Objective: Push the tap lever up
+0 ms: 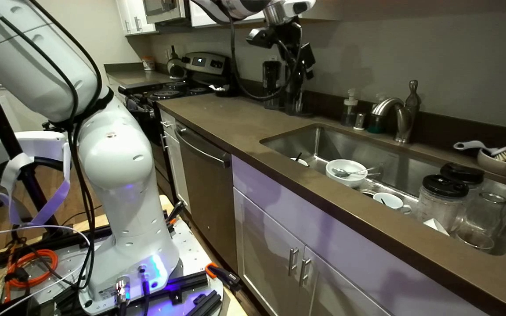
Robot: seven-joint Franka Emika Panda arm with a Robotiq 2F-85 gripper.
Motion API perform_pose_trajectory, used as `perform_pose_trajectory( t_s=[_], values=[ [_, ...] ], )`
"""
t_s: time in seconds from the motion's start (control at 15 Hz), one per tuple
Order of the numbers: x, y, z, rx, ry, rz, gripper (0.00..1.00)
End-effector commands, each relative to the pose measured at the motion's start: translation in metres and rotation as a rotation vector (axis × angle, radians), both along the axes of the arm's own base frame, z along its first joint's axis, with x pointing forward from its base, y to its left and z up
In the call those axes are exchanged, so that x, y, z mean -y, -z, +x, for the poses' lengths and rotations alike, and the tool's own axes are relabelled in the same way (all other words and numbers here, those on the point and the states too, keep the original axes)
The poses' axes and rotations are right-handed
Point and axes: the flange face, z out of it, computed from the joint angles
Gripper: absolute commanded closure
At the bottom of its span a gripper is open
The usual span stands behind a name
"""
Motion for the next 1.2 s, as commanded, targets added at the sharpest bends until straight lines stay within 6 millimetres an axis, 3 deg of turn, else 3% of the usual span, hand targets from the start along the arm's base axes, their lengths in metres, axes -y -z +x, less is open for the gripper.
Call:
perform_pose_trajectory(
  t_s=[0.0, 0.13, 0.2, 0.27, 0.53, 0.67, 0.93, 1.0, 1.13],
  values=[
    [0.023, -0.011, 0.042, 0.099, 0.025, 0.017, 0.0],
    [0.033, -0.015, 0.061, 0.158, 0.028, 0.037, 0.0],
    [0.037, -0.017, 0.071, 0.194, 0.029, 0.043, 0.25],
    [0.041, -0.017, 0.079, 0.222, 0.034, 0.047, 0.26],
    [0.05, -0.012, 0.103, 0.303, 0.035, 0.055, 0.54],
    [0.054, -0.009, 0.111, 0.332, 0.043, 0.053, 0.13],
    [0.062, -0.008, 0.121, 0.363, 0.06, 0.054, 0.0],
    [0.058, -0.003, 0.114, 0.338, 0.059, 0.058, 0.13],
    [0.061, -0.004, 0.117, 0.34, 0.063, 0.058, 0.0]
  ],
)
